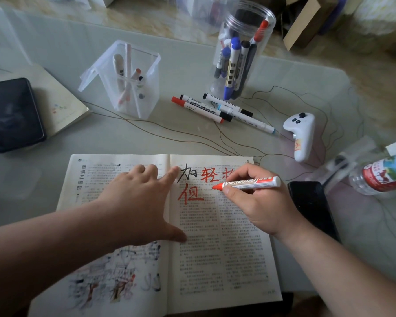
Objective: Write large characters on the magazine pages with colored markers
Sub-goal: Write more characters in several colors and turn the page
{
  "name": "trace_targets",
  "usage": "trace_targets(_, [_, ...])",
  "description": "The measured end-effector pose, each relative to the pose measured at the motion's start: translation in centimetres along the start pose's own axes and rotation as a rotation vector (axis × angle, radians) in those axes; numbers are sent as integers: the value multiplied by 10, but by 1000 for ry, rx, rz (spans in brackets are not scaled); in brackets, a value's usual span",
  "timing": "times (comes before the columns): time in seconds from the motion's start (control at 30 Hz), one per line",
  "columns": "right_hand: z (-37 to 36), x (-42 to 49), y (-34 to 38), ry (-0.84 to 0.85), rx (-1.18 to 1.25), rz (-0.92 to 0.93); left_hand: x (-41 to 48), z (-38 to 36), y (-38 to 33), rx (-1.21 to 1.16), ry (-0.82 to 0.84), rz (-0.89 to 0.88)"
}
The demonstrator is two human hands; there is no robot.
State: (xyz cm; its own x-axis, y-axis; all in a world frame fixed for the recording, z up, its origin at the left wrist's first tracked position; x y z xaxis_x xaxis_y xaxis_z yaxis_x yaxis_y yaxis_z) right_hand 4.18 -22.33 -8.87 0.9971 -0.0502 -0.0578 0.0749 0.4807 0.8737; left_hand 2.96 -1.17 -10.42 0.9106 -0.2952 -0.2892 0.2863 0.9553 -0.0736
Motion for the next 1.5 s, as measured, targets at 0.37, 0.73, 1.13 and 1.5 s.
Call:
trace_targets(0.37, [0,0,2,-42,-28,36,0,1,-1,0,12,3])
trace_targets(0.73, [-2,-3,2,-17,-37,2,0,2,-1,21,10,-2])
trace_targets(1.13, [-4,-5,4,-15,-67,11,0,0,-1,6,4,-3])
trace_targets(1.5, [-9,-6,2,114,-103,27,1,-1,-1,10,4,-3])
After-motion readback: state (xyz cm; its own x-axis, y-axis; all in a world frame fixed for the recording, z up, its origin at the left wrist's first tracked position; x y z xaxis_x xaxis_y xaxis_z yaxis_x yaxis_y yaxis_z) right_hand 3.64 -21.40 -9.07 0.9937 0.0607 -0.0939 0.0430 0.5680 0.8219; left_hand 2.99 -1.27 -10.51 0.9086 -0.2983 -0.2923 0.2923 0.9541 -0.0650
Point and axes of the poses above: each hand's wrist, its own x-axis towards the middle knuckle, its own z-axis out of the back of the hand, y = z × x, the point moved 7 cm from there along x, towards the middle knuckle, and after that the axes turned 10 degrees about -y, right-handed, at the moved point
